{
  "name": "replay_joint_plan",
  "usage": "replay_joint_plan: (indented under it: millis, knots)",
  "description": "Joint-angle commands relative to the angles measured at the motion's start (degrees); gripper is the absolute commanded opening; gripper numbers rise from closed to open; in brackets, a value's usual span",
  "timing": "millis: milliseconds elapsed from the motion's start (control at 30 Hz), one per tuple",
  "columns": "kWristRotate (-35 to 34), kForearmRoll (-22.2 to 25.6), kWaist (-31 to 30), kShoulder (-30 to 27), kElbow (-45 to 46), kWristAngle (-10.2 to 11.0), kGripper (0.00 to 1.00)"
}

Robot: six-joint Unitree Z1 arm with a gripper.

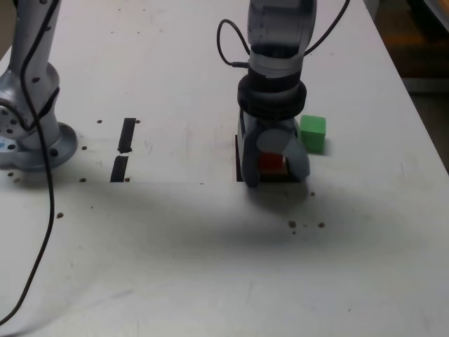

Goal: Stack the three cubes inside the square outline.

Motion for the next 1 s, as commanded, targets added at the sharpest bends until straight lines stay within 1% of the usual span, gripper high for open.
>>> replay_joint_plan:
  millis: [0,67,133,333,467,533,800,967]
  knots:
    - [0.13,-0.07,0.14,-0.32,0.2,0.08,0.81]
    - [0.15,-0.01,0.14,-0.53,0.38,0.06,0.86]
    - [0.11,0.11,0.14,-0.81,0.58,0.0,0.88]
    - [-0.67,1.1,0.14,-2.41,1.38,0.01,0.9]
    - [-1.83,3.23,0.0,-4.57,1.81,0.44,0.9]
    - [-2.64,4.65,-0.16,-5.99,1.78,1.0,0.9]
    - [-5.16,11.13,-0.25,-12.34,0.03,4.49,0.91]
    - [-5.38,13.78,1.2,-14.28,-1.03,5.74,0.91]
